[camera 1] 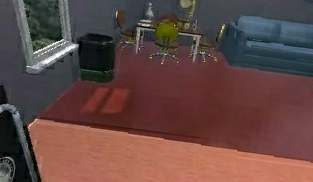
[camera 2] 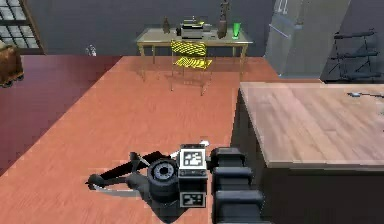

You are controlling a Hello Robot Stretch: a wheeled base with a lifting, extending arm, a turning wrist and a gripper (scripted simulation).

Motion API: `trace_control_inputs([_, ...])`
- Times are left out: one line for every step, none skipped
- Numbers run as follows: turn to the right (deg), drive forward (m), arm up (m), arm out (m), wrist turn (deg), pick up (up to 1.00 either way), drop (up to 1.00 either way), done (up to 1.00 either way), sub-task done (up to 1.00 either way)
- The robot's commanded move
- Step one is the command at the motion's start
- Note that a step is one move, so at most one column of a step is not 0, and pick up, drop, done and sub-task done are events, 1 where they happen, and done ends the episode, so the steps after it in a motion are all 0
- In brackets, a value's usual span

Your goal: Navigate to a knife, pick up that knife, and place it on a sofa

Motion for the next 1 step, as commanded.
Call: trace_control_inputs([30.0,0.0,0.0,0.0,0.0,0.0,0.0,0.0,0.0])
